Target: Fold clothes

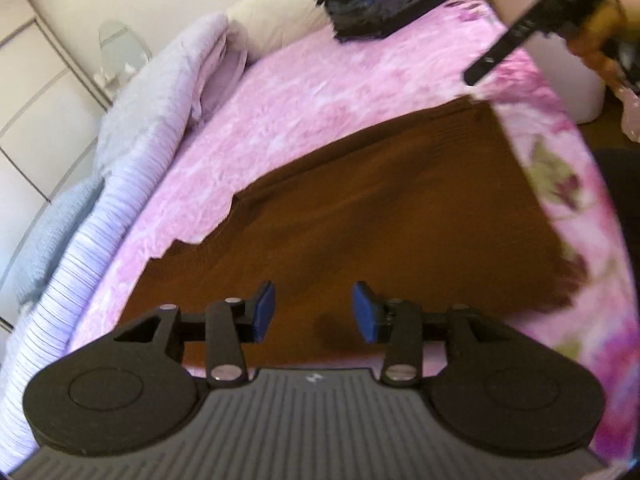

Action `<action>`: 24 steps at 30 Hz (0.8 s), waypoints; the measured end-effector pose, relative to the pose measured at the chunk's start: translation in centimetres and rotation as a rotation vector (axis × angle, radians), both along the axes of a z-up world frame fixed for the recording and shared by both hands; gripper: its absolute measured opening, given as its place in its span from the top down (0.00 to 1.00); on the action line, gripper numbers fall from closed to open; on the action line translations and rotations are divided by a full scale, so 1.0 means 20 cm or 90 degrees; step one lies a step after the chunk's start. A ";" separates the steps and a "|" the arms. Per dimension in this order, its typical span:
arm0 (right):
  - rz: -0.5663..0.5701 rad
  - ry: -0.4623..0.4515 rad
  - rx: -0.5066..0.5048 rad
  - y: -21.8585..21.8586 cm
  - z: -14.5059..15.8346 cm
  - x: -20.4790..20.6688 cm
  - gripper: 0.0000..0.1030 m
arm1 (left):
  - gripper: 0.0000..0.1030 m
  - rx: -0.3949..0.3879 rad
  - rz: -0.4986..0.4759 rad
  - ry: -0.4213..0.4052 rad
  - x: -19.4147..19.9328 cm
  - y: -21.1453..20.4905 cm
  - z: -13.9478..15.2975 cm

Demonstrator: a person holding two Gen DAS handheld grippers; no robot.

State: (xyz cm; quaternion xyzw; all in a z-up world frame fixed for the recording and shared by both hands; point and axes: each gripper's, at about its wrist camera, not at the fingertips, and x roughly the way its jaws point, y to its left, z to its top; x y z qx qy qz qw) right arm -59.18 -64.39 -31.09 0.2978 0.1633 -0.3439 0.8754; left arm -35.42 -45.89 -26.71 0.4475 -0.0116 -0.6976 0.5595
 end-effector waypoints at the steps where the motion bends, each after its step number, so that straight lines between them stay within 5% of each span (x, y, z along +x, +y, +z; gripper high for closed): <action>1: 0.013 0.003 -0.009 0.03 0.02 0.00 0.93 | 0.58 -0.003 -0.008 -0.003 -0.02 0.05 -0.01; 15: 0.309 0.169 -0.212 0.50 0.00 0.34 0.85 | 0.57 0.015 -0.033 0.007 -0.17 0.20 -0.11; 19: 0.388 0.224 -0.278 0.63 -0.03 0.44 0.42 | 0.51 0.018 -0.085 -0.004 -0.22 0.22 -0.12; 24: 0.473 0.321 -0.414 0.74 -0.11 0.54 0.39 | 0.51 0.030 -0.111 -0.003 -0.27 0.15 -0.16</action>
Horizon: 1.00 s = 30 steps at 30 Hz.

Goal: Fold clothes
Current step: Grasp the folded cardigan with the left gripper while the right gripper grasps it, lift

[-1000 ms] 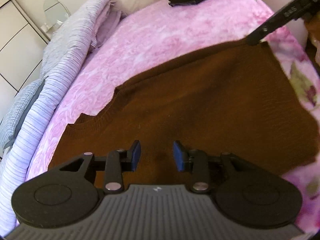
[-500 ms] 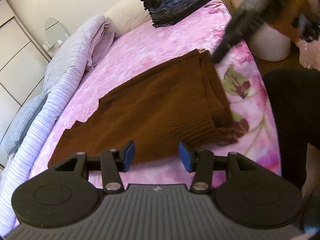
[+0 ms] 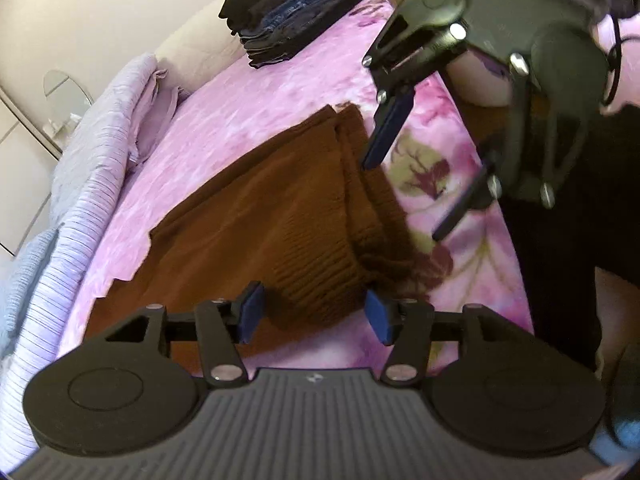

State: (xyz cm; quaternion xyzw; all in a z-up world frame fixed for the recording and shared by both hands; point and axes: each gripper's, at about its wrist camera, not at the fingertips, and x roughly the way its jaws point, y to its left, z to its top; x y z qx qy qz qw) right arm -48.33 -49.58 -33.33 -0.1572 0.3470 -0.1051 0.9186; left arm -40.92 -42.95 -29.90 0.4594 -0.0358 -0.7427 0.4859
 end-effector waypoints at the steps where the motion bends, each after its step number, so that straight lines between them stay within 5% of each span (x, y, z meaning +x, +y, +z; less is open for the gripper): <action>1: 0.021 0.016 -0.046 0.02 -0.03 0.02 0.38 | 0.51 0.004 0.003 0.014 0.01 -0.01 0.01; 4: 0.087 0.061 -0.188 0.07 -0.13 0.07 0.37 | 0.51 0.016 0.014 0.055 0.06 -0.04 0.04; 8: 0.143 0.059 -0.255 0.02 -0.19 0.11 0.35 | 0.46 0.009 0.006 0.036 0.09 0.00 0.06; 11: 0.147 0.053 -0.215 -0.06 -0.16 0.14 0.41 | 0.34 -0.011 -0.001 -0.005 0.06 0.07 0.04; 14: 0.148 0.048 -0.178 -0.12 -0.13 0.17 0.76 | 0.32 -0.035 -0.008 -0.041 0.00 0.11 0.00; 16: 0.143 0.037 -0.160 -0.16 -0.10 0.18 0.87 | 0.30 -0.049 -0.015 -0.066 -0.05 0.10 -0.03; 21: 0.128 0.016 -0.113 -0.19 -0.01 0.19 0.92 | 0.31 -0.078 -0.034 -0.141 -0.14 0.04 -0.12; 23: 0.124 0.009 -0.097 -0.19 0.03 0.17 0.92 | 0.34 -0.089 -0.041 -0.171 -0.18 0.01 -0.15; 25: 0.119 0.002 -0.082 -0.18 0.07 0.15 0.92 | 0.60 -0.100 -0.049 -0.201 -0.22 -0.02 -0.19; 28: 0.115 -0.005 -0.088 -0.16 0.09 0.10 0.90 | 0.79 -0.087 -0.050 -0.189 -0.23 -0.04 -0.19; 30: 0.105 -0.003 -0.104 -0.15 0.08 0.06 0.74 | 0.82 -0.076 -0.040 -0.156 -0.20 -0.04 -0.16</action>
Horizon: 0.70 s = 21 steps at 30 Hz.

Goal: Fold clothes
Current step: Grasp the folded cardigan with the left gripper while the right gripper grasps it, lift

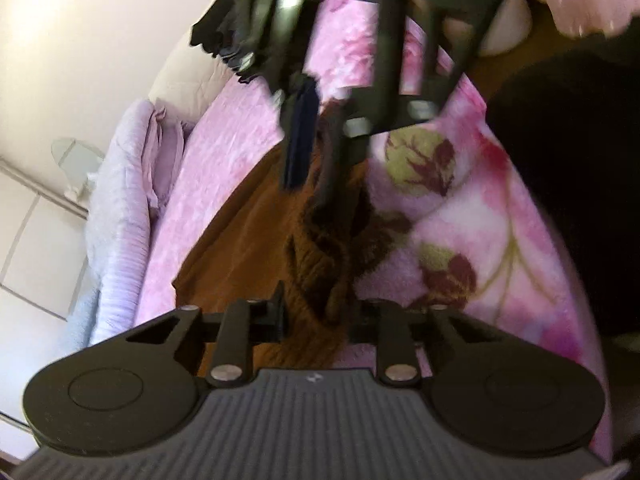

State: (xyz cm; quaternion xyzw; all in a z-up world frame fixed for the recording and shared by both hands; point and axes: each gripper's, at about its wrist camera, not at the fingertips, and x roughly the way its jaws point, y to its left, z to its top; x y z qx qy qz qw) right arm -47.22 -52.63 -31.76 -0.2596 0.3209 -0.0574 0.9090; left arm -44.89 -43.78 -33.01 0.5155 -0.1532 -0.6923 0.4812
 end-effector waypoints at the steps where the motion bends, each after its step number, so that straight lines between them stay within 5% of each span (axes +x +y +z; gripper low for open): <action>1: -0.011 0.004 -0.008 0.00 -0.02 -0.03 0.50 | 0.82 0.005 0.004 0.016 0.02 0.00 0.02; 2: -0.017 0.008 -0.017 0.00 -0.04 -0.04 0.33 | 0.83 0.009 0.006 0.030 0.04 0.00 0.03; 3: -0.014 0.011 -0.024 0.00 -0.07 -0.07 0.30 | 0.83 0.014 0.008 0.044 0.06 0.01 0.05; 13: 0.070 0.071 -0.238 -0.05 -0.27 0.06 0.29 | 0.84 0.032 -0.011 0.076 0.14 0.01 0.15; 15: 0.069 0.087 -0.250 -0.09 -0.28 0.07 0.36 | 0.82 0.029 -0.014 0.071 0.14 0.00 0.16; 19: 0.066 0.120 -0.274 -0.17 -0.29 0.09 0.83 | 0.66 0.026 -0.005 0.068 0.16 0.02 0.18; 21: 0.065 0.137 -0.285 -0.21 -0.29 0.10 0.85 | 0.67 0.025 0.001 0.068 0.17 0.04 0.19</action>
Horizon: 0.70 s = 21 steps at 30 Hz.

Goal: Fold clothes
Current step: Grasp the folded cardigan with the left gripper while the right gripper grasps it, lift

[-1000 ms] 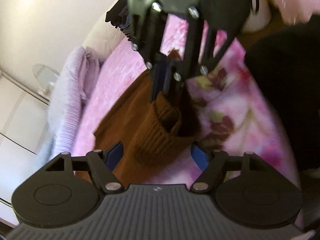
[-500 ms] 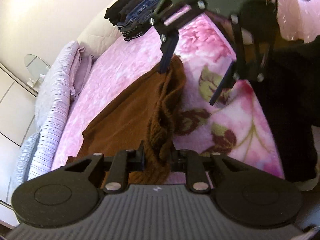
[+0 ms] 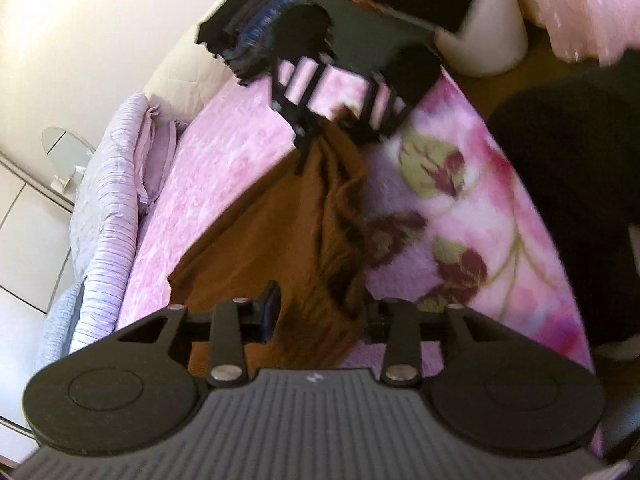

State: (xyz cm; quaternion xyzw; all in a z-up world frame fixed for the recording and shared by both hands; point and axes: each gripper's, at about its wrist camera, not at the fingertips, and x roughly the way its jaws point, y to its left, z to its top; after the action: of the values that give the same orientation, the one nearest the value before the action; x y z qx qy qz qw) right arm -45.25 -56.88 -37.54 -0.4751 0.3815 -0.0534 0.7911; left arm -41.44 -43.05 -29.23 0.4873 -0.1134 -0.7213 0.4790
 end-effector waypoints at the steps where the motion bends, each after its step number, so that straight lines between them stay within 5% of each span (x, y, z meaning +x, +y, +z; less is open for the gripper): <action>1: -0.002 0.008 -0.006 -0.02 0.00 0.01 0.86 | 0.78 0.000 0.003 0.000 0.01 0.01 0.01; 4: -0.006 0.028 -0.022 -0.07 0.00 0.02 0.87 | 0.86 -0.001 0.012 0.000 0.02 0.03 0.03; 10: 0.004 0.006 0.026 0.09 0.26 0.02 0.88 | 0.88 -0.003 0.028 0.001 0.07 0.08 0.08; 15: 0.065 0.023 0.069 0.41 0.47 -0.04 0.89 | 0.88 0.029 0.030 0.029 0.21 0.37 0.24; 21: 0.133 0.088 0.157 0.82 0.62 -0.12 0.89 | 0.88 0.084 0.039 0.079 0.18 0.83 0.27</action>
State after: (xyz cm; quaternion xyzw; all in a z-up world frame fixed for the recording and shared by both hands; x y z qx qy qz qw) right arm -47.67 -40.41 -25.08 -0.4144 0.3868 0.1091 0.8166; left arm -37.76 -26.38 -23.93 0.4751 -0.0208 -0.7413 0.4737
